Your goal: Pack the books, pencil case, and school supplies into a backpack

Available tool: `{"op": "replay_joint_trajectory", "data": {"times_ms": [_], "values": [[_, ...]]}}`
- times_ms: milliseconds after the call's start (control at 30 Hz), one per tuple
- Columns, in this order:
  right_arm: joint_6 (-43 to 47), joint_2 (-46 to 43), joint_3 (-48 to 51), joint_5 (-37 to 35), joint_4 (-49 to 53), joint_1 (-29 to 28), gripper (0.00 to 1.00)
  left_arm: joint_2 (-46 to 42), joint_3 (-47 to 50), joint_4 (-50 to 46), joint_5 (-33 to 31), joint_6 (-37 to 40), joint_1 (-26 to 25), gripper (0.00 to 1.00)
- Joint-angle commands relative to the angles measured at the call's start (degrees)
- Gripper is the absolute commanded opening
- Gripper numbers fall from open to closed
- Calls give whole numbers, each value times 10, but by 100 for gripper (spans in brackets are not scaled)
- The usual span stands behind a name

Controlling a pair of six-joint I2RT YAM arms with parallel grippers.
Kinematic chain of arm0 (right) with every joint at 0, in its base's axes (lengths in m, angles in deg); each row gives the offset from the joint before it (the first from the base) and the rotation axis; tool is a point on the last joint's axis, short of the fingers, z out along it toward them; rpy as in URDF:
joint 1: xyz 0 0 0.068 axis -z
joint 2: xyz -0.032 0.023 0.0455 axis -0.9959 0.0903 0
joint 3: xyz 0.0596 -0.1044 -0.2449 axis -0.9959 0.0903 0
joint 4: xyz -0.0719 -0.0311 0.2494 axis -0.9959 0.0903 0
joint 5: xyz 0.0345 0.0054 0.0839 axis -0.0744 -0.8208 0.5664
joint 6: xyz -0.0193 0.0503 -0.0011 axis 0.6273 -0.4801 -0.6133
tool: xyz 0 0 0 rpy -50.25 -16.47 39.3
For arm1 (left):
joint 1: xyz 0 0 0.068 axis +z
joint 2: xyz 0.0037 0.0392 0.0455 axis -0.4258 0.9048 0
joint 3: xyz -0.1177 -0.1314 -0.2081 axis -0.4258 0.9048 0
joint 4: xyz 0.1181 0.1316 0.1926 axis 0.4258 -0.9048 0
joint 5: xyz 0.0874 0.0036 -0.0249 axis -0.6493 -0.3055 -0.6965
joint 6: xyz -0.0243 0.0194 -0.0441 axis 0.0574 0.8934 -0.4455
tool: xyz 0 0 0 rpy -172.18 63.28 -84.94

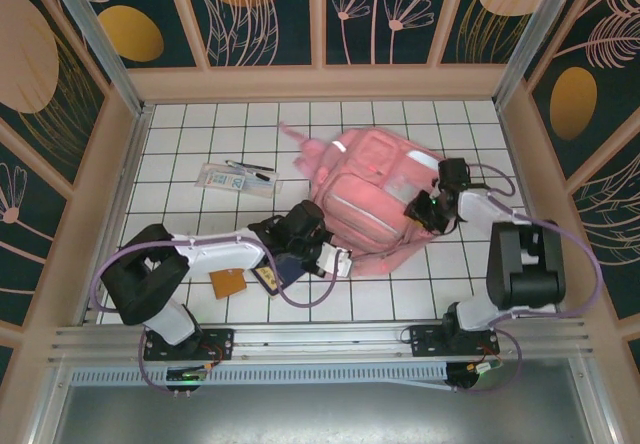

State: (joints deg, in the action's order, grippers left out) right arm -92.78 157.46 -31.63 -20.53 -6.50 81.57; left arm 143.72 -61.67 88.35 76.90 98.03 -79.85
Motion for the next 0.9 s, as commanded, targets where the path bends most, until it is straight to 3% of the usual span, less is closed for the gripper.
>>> {"op": "replay_joint_trajectory", "data": {"times_ms": [0,67,133,267,367,467,633,767,867], "values": [[54,63,-54,9,-111,8,36,22,-4,103,73,-118,-33,0],[44,61,-73,16,-114,8,43,53,-37,138,74,-169,-42,13],[40,32,-79,-2,-96,8,49,80,-75,146,66,-205,-43,19],[49,-47,-82,-108,29,13,53,68,-129,76,31,-167,-42,30],[38,-113,-41,-129,95,28,54,34,-148,18,21,-142,-26,35],[19,-183,19,-59,113,59,52,28,-170,2,34,-176,12,55],[38,-254,87,99,105,55,46,134,-307,-133,41,-143,49,58],[32,-254,108,106,108,19,42,206,-380,-250,58,-48,55,60],[5,-255,111,75,108,-16,44,219,-382,-264,44,-25,55,62]]}}
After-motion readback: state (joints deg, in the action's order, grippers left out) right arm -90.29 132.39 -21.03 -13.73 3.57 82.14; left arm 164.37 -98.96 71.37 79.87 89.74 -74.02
